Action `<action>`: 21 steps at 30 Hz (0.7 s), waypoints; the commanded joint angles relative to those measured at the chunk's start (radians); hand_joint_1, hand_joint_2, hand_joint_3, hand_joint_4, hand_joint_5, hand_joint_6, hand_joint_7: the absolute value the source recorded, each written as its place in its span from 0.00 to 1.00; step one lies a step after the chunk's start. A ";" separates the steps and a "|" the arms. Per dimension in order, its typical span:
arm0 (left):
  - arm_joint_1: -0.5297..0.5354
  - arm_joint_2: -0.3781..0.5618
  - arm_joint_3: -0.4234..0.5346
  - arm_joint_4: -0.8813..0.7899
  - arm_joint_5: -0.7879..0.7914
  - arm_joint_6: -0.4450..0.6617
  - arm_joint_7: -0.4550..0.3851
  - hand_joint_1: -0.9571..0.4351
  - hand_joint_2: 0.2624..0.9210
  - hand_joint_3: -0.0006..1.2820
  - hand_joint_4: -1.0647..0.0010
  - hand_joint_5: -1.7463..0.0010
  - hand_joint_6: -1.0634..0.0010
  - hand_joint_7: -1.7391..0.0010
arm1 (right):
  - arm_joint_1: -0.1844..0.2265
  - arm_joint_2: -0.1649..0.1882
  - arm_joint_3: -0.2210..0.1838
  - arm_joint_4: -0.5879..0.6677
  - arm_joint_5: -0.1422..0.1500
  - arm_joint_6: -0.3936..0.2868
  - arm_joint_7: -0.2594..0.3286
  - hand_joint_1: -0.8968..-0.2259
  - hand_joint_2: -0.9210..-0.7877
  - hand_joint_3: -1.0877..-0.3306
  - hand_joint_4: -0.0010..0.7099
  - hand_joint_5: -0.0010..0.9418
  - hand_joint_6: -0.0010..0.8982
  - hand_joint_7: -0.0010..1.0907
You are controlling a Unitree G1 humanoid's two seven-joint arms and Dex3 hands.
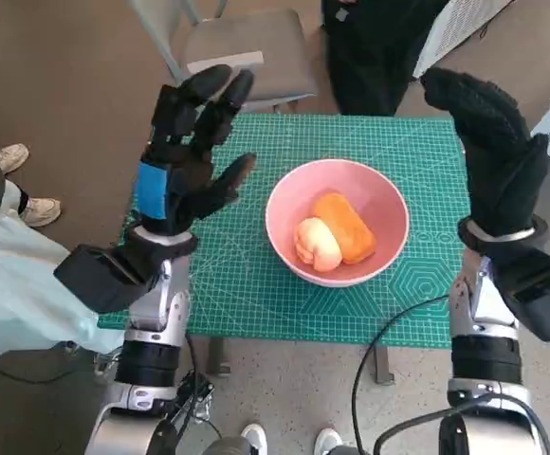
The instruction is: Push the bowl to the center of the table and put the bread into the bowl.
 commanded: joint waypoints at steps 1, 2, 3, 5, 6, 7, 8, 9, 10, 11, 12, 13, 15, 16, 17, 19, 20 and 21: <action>0.011 0.012 0.014 0.002 -0.002 -0.008 -0.006 0.36 1.00 0.23 0.70 0.96 0.87 0.61 | -0.001 0.003 0.004 0.026 -0.014 0.009 0.000 0.41 0.00 0.45 0.37 0.00 0.02 0.55; 0.011 0.011 0.016 0.006 -0.002 -0.009 -0.007 0.36 1.00 0.23 0.70 0.96 0.86 0.61 | -0.002 0.002 0.004 0.028 -0.014 0.008 0.000 0.41 0.00 0.45 0.37 0.00 0.02 0.55; 0.012 0.011 0.018 0.008 0.000 -0.011 -0.007 0.36 1.00 0.23 0.70 0.96 0.86 0.62 | -0.002 0.002 0.005 0.028 -0.014 0.008 0.000 0.41 0.00 0.45 0.37 0.00 0.02 0.55; 0.013 0.009 0.020 0.013 0.002 -0.014 -0.009 0.36 1.00 0.23 0.69 0.96 0.86 0.63 | -0.004 0.001 0.004 0.030 -0.013 0.008 0.001 0.41 0.00 0.45 0.37 0.00 0.02 0.55; 0.013 0.009 0.021 0.015 0.003 -0.015 -0.010 0.35 1.00 0.23 0.69 0.96 0.86 0.63 | -0.004 0.001 0.004 0.031 -0.012 0.008 0.002 0.41 0.00 0.45 0.37 0.00 0.02 0.55; 0.015 0.009 0.021 0.016 0.006 -0.018 -0.009 0.35 1.00 0.23 0.69 0.96 0.86 0.63 | -0.005 0.001 0.004 0.033 -0.012 0.008 0.002 0.41 0.00 0.45 0.37 0.00 0.01 0.55; 0.016 0.009 0.021 0.018 0.008 -0.020 -0.009 0.35 1.00 0.23 0.69 0.97 0.86 0.64 | -0.006 0.001 0.004 0.034 -0.012 0.008 0.002 0.41 0.00 0.45 0.37 0.00 0.01 0.55; 0.016 0.009 0.021 0.019 0.011 -0.022 -0.008 0.35 1.00 0.23 0.69 0.97 0.86 0.64 | -0.006 0.001 0.004 0.034 -0.012 0.008 0.001 0.41 0.00 0.45 0.37 0.00 0.01 0.55; 0.016 0.009 0.021 0.021 0.014 -0.023 -0.007 0.35 1.00 0.23 0.69 0.97 0.87 0.64 | -0.007 0.001 0.004 0.036 -0.011 0.008 0.001 0.41 0.00 0.45 0.37 0.00 0.01 0.55; 0.017 0.009 0.021 0.022 0.016 -0.026 -0.006 0.35 1.00 0.23 0.69 0.97 0.87 0.64 | -0.007 0.001 0.004 0.036 -0.011 0.008 0.001 0.41 0.00 0.45 0.37 0.00 0.01 0.55; 0.016 0.009 0.020 0.024 0.018 -0.027 -0.005 0.35 1.00 0.23 0.69 0.97 0.87 0.64 | -0.008 0.001 0.004 0.037 -0.011 0.008 0.001 0.41 0.00 0.45 0.37 0.00 0.01 0.55; 0.016 0.009 0.021 0.026 0.018 -0.028 -0.005 0.34 1.00 0.23 0.69 0.97 0.86 0.64 | -0.008 0.002 0.004 0.037 -0.012 0.009 0.000 0.41 0.00 0.45 0.37 0.00 0.01 0.55; 0.015 0.008 0.021 0.028 0.014 -0.027 -0.008 0.34 1.00 0.24 0.69 0.97 0.86 0.65 | -0.008 0.002 0.005 0.037 -0.013 0.011 -0.002 0.41 0.00 0.45 0.37 0.00 0.01 0.55; 0.015 0.008 0.021 0.029 0.013 -0.027 -0.010 0.34 1.00 0.24 0.69 0.97 0.86 0.65 | -0.008 0.003 0.006 0.036 -0.014 0.012 -0.002 0.41 0.00 0.45 0.37 0.00 0.01 0.55; 0.015 0.008 0.021 0.029 0.011 -0.026 -0.011 0.34 1.00 0.24 0.69 0.97 0.86 0.65 | -0.007 0.003 0.007 0.034 -0.014 0.013 -0.002 0.41 0.00 0.45 0.37 0.00 0.01 0.55; 0.015 0.009 0.022 0.028 0.008 -0.024 -0.013 0.34 1.00 0.24 0.69 0.97 0.86 0.65 | -0.007 0.004 0.007 0.033 -0.012 0.016 -0.001 0.41 0.00 0.45 0.37 0.00 0.01 0.55; 0.015 0.009 0.022 0.028 0.008 -0.023 -0.014 0.34 1.00 0.24 0.69 0.97 0.86 0.65 | -0.007 0.004 0.007 0.033 -0.010 0.018 0.001 0.40 0.00 0.45 0.37 0.00 0.01 0.55; 0.015 0.009 0.022 0.028 0.007 -0.022 -0.015 0.34 1.00 0.24 0.69 0.97 0.86 0.65 | -0.007 0.003 0.007 0.035 -0.007 0.019 0.003 0.40 0.00 0.45 0.37 0.00 0.00 0.55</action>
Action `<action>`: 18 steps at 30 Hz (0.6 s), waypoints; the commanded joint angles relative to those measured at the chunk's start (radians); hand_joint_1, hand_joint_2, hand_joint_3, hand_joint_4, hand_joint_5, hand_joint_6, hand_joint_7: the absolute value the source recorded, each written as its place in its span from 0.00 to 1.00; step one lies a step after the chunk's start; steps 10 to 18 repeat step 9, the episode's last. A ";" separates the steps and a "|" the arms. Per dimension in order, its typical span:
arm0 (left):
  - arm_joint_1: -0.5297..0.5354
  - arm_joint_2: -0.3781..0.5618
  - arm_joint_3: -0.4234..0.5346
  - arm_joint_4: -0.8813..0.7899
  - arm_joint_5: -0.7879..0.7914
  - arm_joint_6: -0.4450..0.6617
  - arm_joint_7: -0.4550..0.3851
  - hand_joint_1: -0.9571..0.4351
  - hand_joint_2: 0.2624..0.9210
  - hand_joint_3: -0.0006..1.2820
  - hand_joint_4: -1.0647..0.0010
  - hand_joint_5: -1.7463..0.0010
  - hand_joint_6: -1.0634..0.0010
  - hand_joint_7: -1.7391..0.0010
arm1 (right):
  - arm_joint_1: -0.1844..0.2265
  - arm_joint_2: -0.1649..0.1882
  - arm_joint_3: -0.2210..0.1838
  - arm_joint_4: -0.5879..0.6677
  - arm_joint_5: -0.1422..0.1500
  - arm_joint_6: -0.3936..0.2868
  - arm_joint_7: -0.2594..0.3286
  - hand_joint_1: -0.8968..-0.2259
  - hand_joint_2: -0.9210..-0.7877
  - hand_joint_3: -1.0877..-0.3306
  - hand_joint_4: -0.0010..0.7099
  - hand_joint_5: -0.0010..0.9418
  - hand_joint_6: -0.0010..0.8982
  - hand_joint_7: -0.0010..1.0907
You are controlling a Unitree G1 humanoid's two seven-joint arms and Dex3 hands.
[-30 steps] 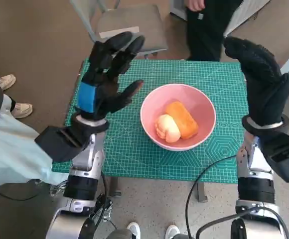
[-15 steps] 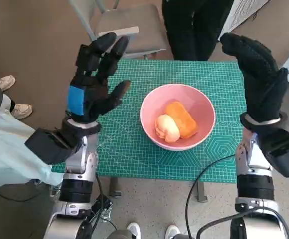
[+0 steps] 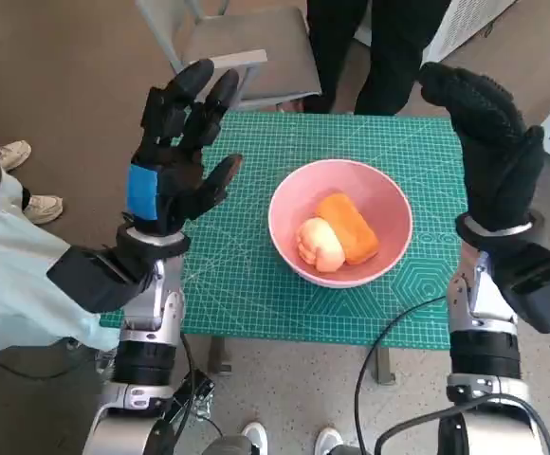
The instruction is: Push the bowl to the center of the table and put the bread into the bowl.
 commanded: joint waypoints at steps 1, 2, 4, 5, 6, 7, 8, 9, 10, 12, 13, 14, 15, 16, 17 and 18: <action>0.010 0.007 0.004 0.007 0.002 -0.008 -0.007 0.33 1.00 0.24 0.69 0.97 0.86 0.65 | 0.003 0.003 0.004 0.011 -0.005 0.020 0.004 0.40 0.00 0.45 0.37 0.00 0.00 0.55; 0.011 0.007 0.005 0.006 0.002 -0.007 -0.007 0.33 1.00 0.24 0.69 0.97 0.86 0.65 | 0.002 0.002 0.003 0.012 -0.003 0.021 0.006 0.39 0.00 0.45 0.37 0.00 0.00 0.55; 0.012 0.005 0.005 0.002 0.000 -0.005 -0.007 0.33 1.00 0.24 0.69 0.97 0.86 0.65 | 0.001 0.002 0.002 0.012 0.000 0.024 0.008 0.39 0.00 0.45 0.37 0.00 0.00 0.55; 0.013 0.005 0.005 0.000 -0.002 -0.003 -0.007 0.33 1.00 0.24 0.69 0.97 0.86 0.65 | 0.001 0.001 0.002 0.011 0.000 0.026 0.009 0.39 0.00 0.45 0.37 0.00 0.00 0.55; 0.013 0.005 0.005 -0.001 -0.003 -0.001 -0.008 0.33 1.00 0.24 0.68 0.97 0.86 0.65 | 0.001 0.001 0.003 0.011 0.000 0.026 0.009 0.39 0.00 0.45 0.37 0.00 0.00 0.55; 0.013 0.004 0.005 -0.001 -0.004 0.000 -0.008 0.33 1.00 0.24 0.68 0.97 0.86 0.65 | 0.000 0.001 0.002 0.011 0.000 0.027 0.009 0.39 0.00 0.45 0.37 0.00 0.00 0.55; 0.013 0.004 0.005 -0.002 -0.006 0.001 -0.009 0.33 1.00 0.24 0.68 0.97 0.85 0.65 | 0.001 0.001 0.003 0.010 0.000 0.028 0.009 0.39 0.00 0.44 0.37 0.00 0.00 0.55; 0.014 0.003 0.005 -0.002 -0.007 0.002 -0.010 0.33 1.00 0.24 0.68 0.97 0.85 0.65 | 0.002 0.001 0.003 0.009 -0.001 0.029 0.008 0.38 0.00 0.44 0.37 0.00 0.00 0.55; 0.014 0.003 0.005 -0.002 -0.007 0.002 -0.010 0.33 1.00 0.24 0.68 0.97 0.85 0.65 | 0.002 0.001 0.003 0.009 -0.001 0.029 0.008 0.38 0.00 0.44 0.37 0.00 0.00 0.55; 0.014 0.003 0.005 -0.002 -0.007 0.002 -0.010 0.33 1.00 0.24 0.68 0.97 0.85 0.65 | 0.002 0.001 0.003 0.009 -0.001 0.029 0.008 0.38 0.00 0.44 0.37 0.00 0.00 0.55; 0.014 0.003 0.005 -0.002 -0.007 0.002 -0.010 0.33 1.00 0.24 0.68 0.97 0.85 0.65 | 0.002 0.001 0.003 0.009 -0.001 0.029 0.008 0.38 0.00 0.44 0.37 0.00 0.00 0.55; 0.014 0.003 0.005 -0.002 -0.007 0.002 -0.010 0.33 1.00 0.24 0.68 0.97 0.85 0.65 | 0.002 0.001 0.003 0.009 -0.001 0.029 0.008 0.38 0.00 0.44 0.37 0.00 0.00 0.55; 0.014 0.003 0.005 -0.002 -0.007 0.002 -0.010 0.33 1.00 0.24 0.68 0.97 0.85 0.65 | 0.002 0.001 0.003 0.009 -0.001 0.029 0.008 0.38 0.00 0.44 0.37 0.00 0.00 0.55; 0.014 0.003 0.005 -0.002 -0.007 0.002 -0.010 0.33 1.00 0.24 0.68 0.97 0.85 0.65 | 0.002 0.001 0.003 0.009 -0.001 0.029 0.008 0.38 0.00 0.44 0.37 0.00 0.00 0.55; 0.014 0.003 0.005 -0.002 -0.007 0.002 -0.010 0.33 1.00 0.24 0.68 0.97 0.85 0.65 | 0.002 0.001 0.003 0.009 -0.001 0.029 0.008 0.38 0.00 0.44 0.37 0.00 0.00 0.55; 0.014 0.003 0.005 -0.002 -0.007 0.002 -0.010 0.33 1.00 0.24 0.68 0.97 0.85 0.65 | 0.002 0.001 0.003 0.009 -0.001 0.029 0.008 0.38 0.00 0.44 0.37 0.00 0.00 0.55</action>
